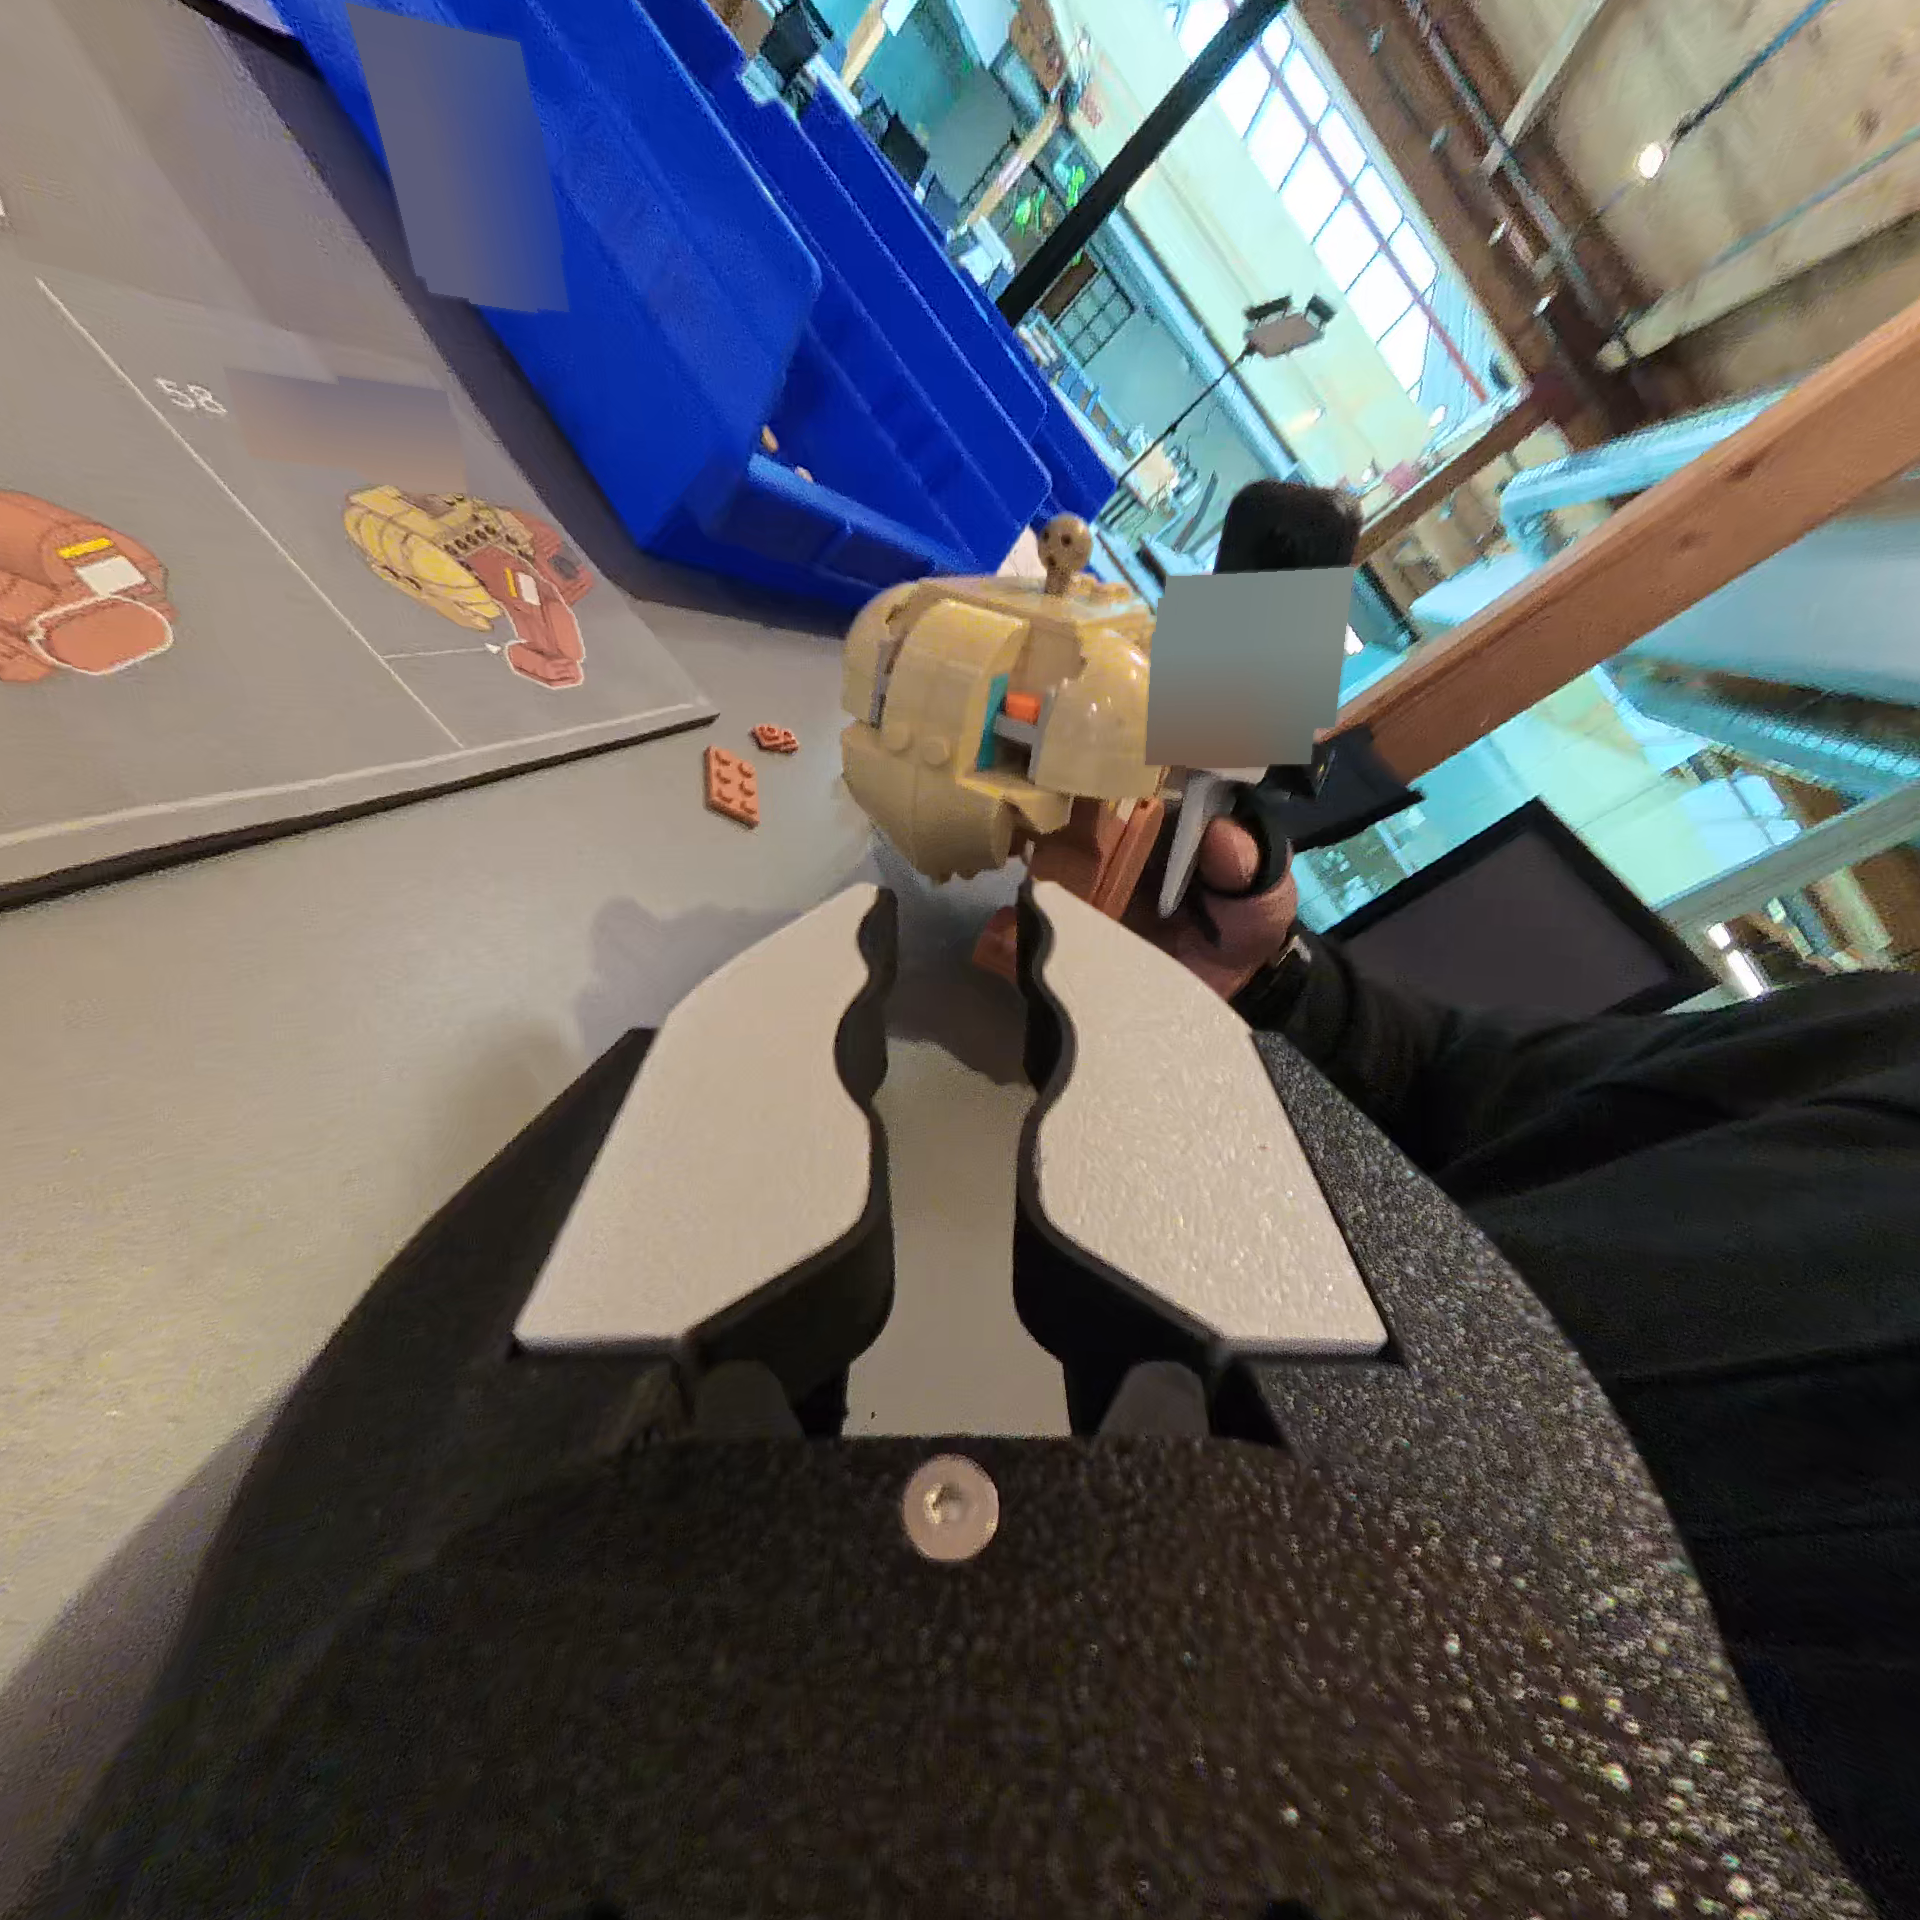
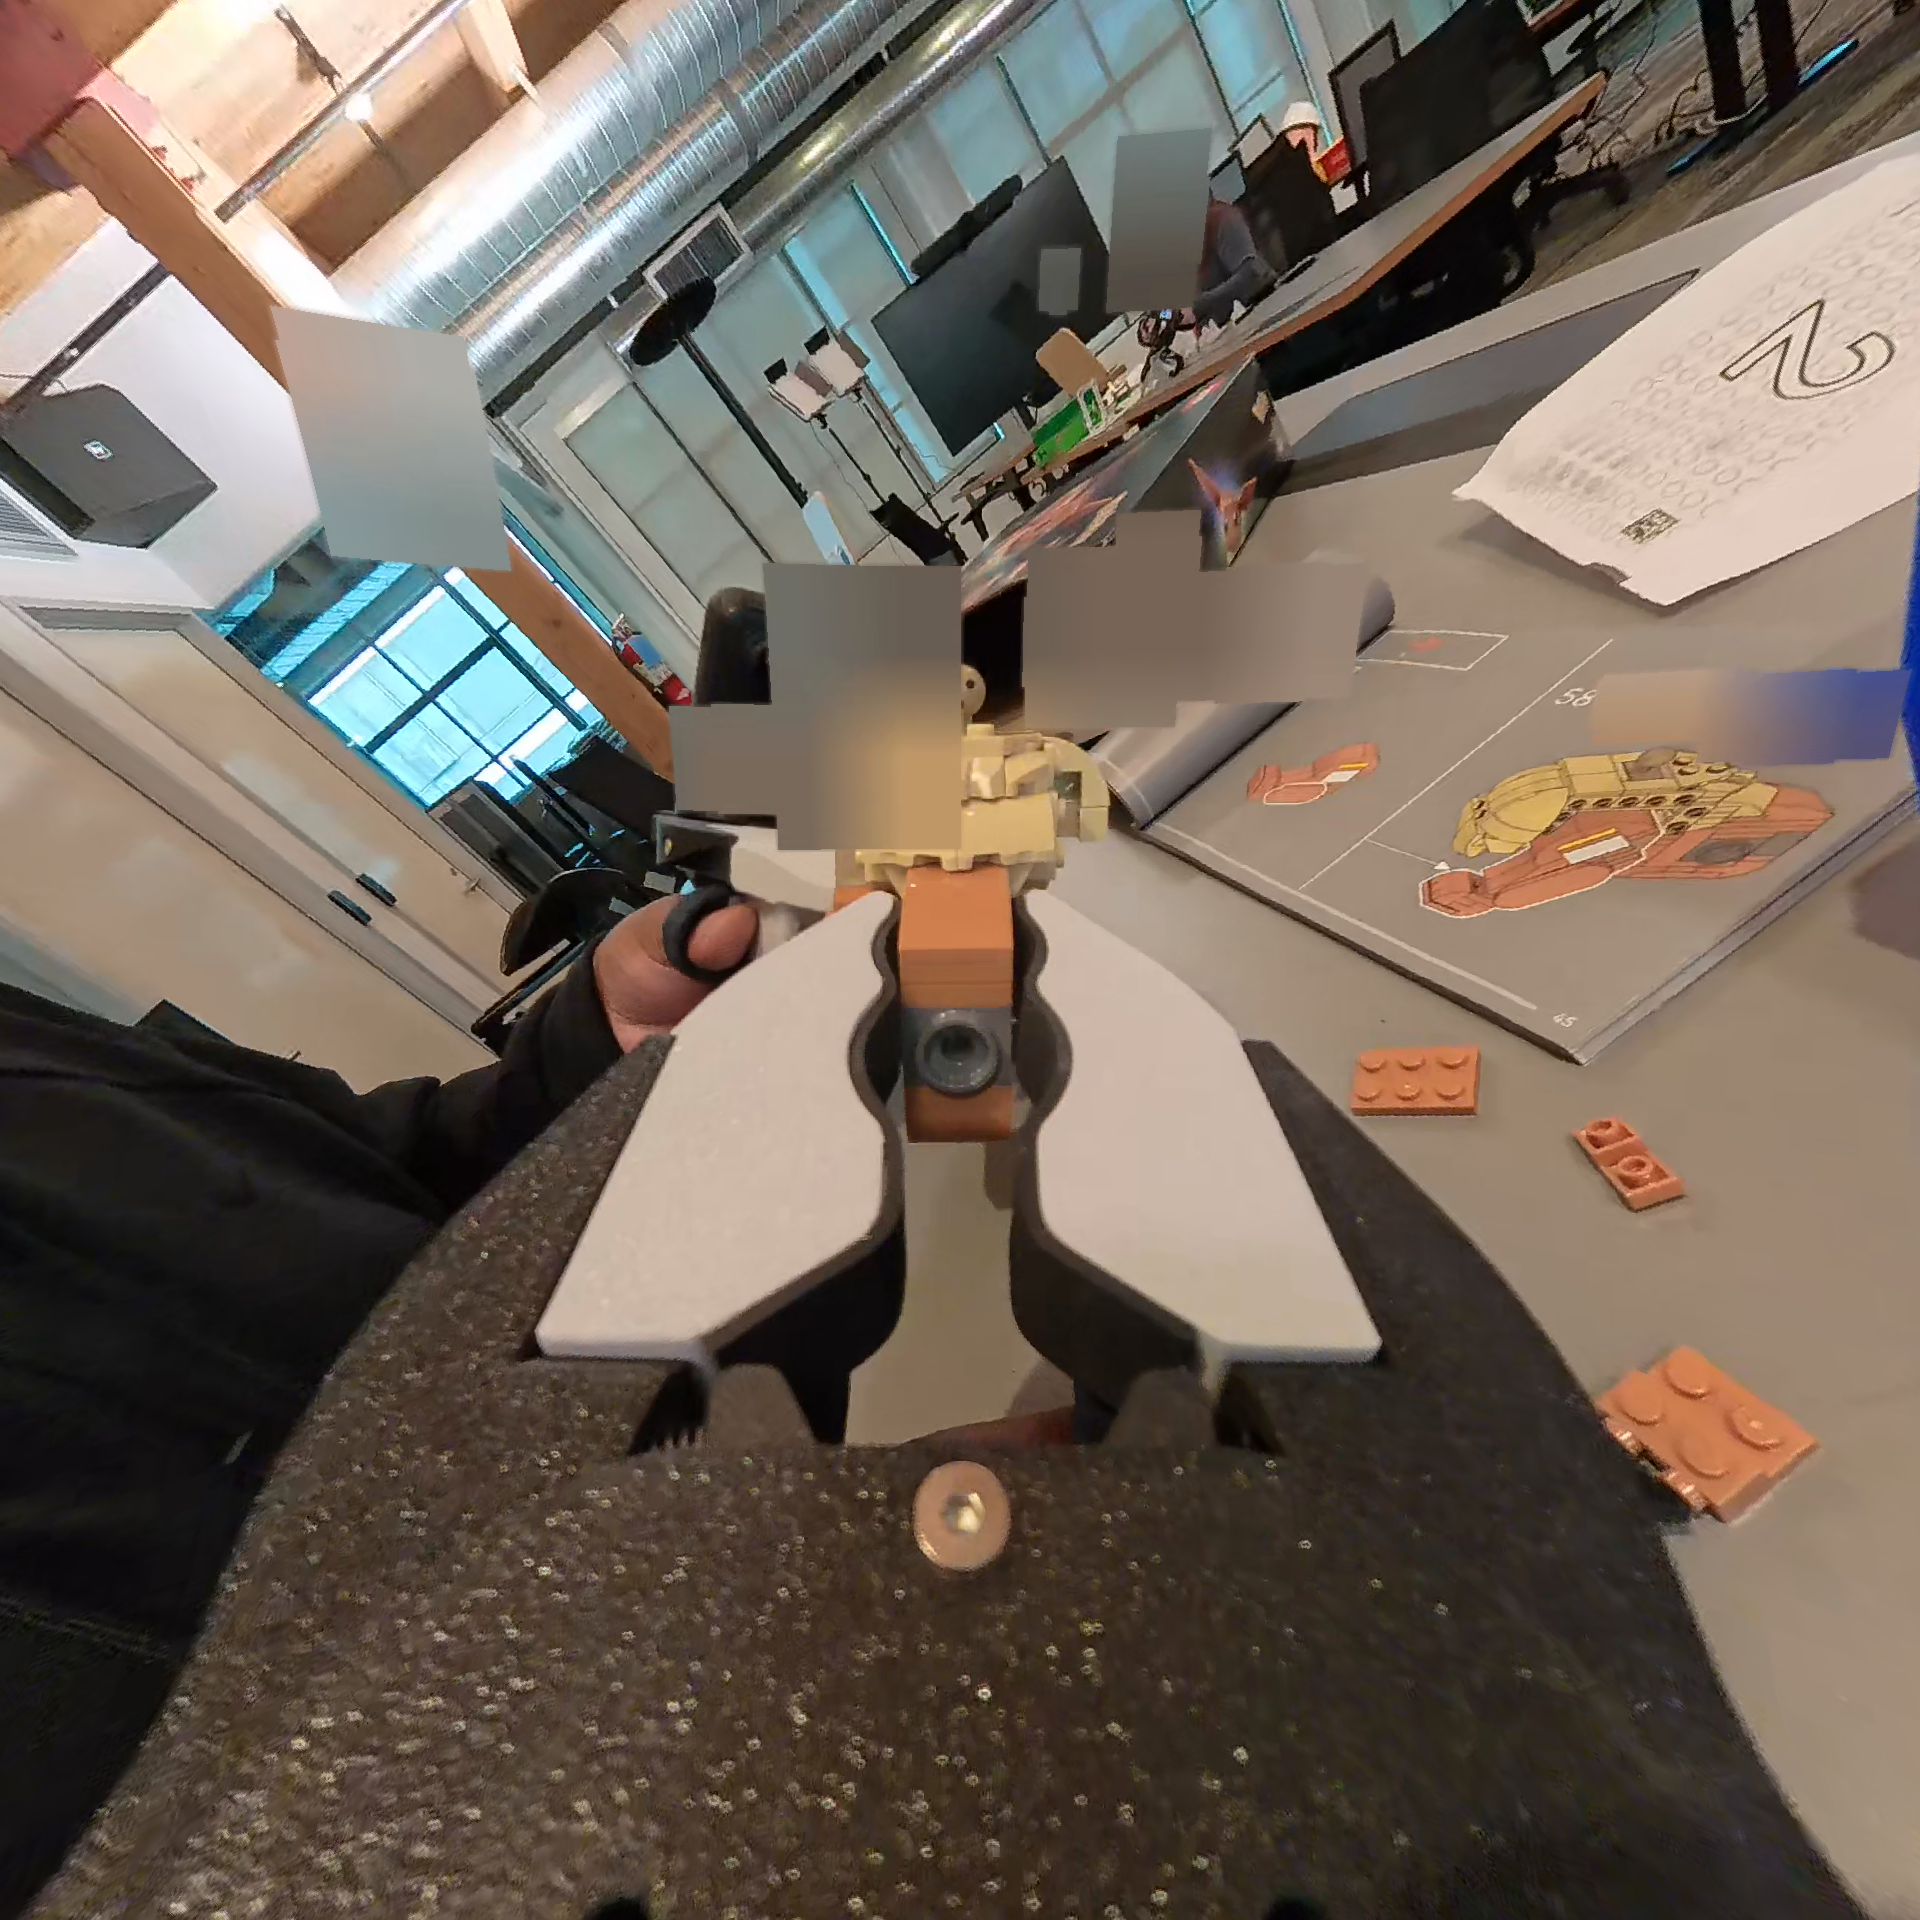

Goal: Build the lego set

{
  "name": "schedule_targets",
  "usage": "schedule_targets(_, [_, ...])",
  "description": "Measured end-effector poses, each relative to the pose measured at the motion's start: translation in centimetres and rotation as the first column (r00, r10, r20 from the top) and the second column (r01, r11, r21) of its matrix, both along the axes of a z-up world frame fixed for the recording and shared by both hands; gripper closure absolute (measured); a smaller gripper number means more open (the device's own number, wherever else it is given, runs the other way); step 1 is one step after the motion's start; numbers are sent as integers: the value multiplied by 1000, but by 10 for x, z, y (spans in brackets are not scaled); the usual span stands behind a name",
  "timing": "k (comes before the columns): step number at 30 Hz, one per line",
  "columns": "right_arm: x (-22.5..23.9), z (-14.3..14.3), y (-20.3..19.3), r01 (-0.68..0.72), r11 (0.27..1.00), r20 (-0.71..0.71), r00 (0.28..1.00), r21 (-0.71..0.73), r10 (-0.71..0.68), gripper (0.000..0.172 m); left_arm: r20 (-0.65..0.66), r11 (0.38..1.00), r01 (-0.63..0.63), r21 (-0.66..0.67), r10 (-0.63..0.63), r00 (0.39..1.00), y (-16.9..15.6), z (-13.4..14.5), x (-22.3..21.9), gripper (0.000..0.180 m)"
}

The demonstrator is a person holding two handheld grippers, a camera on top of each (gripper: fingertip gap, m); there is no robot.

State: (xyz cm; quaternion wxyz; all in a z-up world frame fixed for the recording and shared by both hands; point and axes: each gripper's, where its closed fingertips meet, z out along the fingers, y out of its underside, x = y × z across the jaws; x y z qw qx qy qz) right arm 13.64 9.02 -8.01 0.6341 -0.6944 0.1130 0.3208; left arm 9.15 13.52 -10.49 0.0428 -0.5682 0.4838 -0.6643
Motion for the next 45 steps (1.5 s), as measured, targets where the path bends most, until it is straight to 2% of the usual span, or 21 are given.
schedule_targets(6, [-4,3,0,-53,999,-63,997,14,54,154,74,982,19,190,-34,997,3,1,-4,154])
schedule_targets(10, [-10,3,1,-105,994,-94,990,19,106,154,138,939,28,342,-80,987,4,4,-4,129])
schedule_targets(12, [-15,5,1,-137,990,-98,985,34,140,154,154,943,70,326,-126,980,0,7,-5,121])
schedule_targets(16, [-21,11,0,-196,977,-115,972,90,205,154,149,966,171,194,-202,968,-9,12,-4,118])
schedule_targets(19, [-21,14,1,-217,969,-133,964,117,232,154,166,967,249,54,-255,953,-17,19,-7,123])
schedule_targets(22, [-21,17,1,-239,961,-145,955,138,258,154,208,957,289,-15,-280,937,-23,27,-10,131])
schedule_targets(28, [-20,16,3,-269,953,-189,937,139,292,154,246,970,242,23,-240,939,-23,30,-9,135])
schedule_targets(32, [-21,16,4,-263,955,-172,943,138,284,154,257,974,220,59,-228,939,-24,30,-10,129])
schedule_targets(38, [-25,15,3,-289,949,-168,936,130,308,154,264,972,158,175,-201,943,-22,25,-6,136])
schedule_targets(45, [-26,8,9,-302,951,-196,930,68,309,153,262,976,128,177,-173,949,-15,24,-6,136])
